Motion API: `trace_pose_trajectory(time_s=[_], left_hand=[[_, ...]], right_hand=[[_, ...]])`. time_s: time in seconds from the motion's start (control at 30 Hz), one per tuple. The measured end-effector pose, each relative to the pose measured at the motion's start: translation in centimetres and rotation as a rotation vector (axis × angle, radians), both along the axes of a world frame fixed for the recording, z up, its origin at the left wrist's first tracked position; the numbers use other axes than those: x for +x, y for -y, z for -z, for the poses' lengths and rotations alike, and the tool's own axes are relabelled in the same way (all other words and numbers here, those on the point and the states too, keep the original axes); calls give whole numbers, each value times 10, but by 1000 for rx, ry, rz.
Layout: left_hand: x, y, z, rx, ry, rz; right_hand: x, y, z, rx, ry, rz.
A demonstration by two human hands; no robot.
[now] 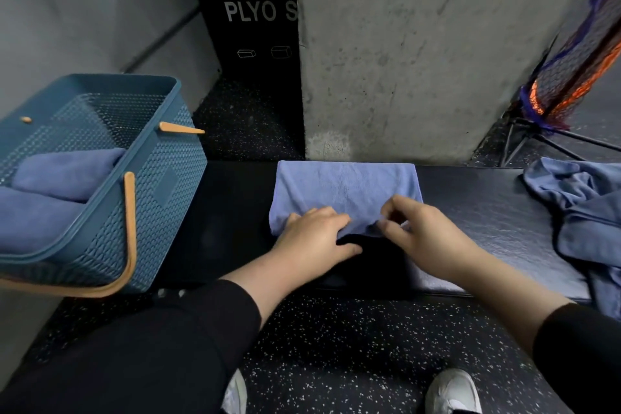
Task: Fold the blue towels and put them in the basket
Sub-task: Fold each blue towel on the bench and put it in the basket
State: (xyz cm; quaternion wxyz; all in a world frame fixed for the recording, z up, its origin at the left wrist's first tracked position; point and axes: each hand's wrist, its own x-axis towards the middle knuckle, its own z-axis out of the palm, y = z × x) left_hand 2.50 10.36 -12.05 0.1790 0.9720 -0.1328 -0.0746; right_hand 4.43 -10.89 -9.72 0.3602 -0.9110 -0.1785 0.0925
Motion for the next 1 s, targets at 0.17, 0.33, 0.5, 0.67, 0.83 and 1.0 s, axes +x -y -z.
trace_pose_trajectory(time_s=[0.17,0.33,0.5,0.67,0.83,1.0], left_hand=[[10,6,-14,-249,63,-240],[12,-4,-25,-281,80,-273],[18,-21,-28,-380,148,-210],[9,-32,-21,-72,124,-126],[-5,-34,-12,138,235,-150],[-10,-54,-6,-159,163,-249]], right_hand=[[6,2,-1,24,19,70],[4,3,-7,-41,62,22],[9,9,-19,-140,72,-23],[14,23,-26,-192,85,-81],[7,29,-25,-320,98,-181],[-2,24,-18,-350,71,-231]])
